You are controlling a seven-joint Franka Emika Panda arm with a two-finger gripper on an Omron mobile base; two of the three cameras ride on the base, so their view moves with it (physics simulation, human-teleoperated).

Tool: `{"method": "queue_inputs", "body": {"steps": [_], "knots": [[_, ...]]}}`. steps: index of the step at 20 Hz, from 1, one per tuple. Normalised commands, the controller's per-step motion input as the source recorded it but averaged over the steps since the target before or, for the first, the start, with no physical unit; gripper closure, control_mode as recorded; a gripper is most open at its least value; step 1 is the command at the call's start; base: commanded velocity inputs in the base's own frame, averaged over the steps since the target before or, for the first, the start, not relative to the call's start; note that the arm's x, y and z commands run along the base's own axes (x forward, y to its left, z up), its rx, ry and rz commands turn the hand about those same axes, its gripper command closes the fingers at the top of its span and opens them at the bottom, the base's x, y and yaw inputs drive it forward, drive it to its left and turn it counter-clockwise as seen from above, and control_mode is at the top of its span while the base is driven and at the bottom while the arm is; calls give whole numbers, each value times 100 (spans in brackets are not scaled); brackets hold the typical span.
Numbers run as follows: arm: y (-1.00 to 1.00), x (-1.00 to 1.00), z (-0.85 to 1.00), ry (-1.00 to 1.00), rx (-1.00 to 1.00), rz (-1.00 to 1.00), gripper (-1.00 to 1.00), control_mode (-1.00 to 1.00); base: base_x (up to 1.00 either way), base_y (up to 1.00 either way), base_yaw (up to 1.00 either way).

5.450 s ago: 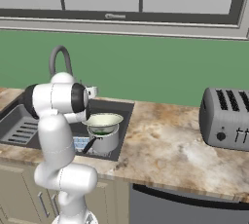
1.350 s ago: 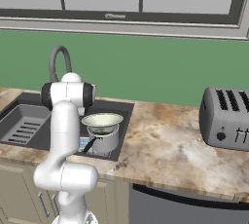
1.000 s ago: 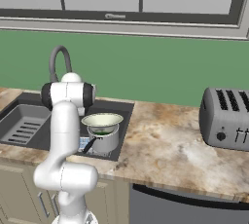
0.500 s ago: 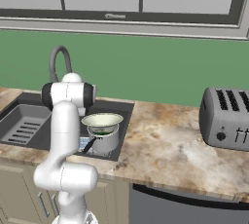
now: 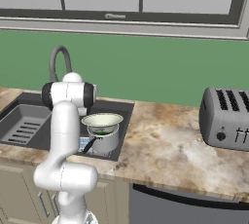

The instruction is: Pick the bowl and saucepan and place them in the sink. Then turn on the water.

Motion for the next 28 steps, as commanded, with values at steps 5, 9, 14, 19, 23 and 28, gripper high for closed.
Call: {"method": "queue_inputs", "body": {"steps": [5, 9, 14, 19, 23, 28], "knots": [[-3, 0, 0, 0, 0, 0, -100, -100, 0, 0, 0], [0, 0, 0, 0, 0, 0, -100, -100, 0, 0, 0], [0, 3, 0, -1, 0, 0, -100, -100, 0, 0, 0], [0, 12, 0, 0, 0, -1, -100, -100, 0, 0, 0], [0, 7, 0, 0, 0, -4, -100, -100, 0, 0, 0], [0, 1, 0, 0, 0, -4, -100, -100, 0, 0, 0]]}}
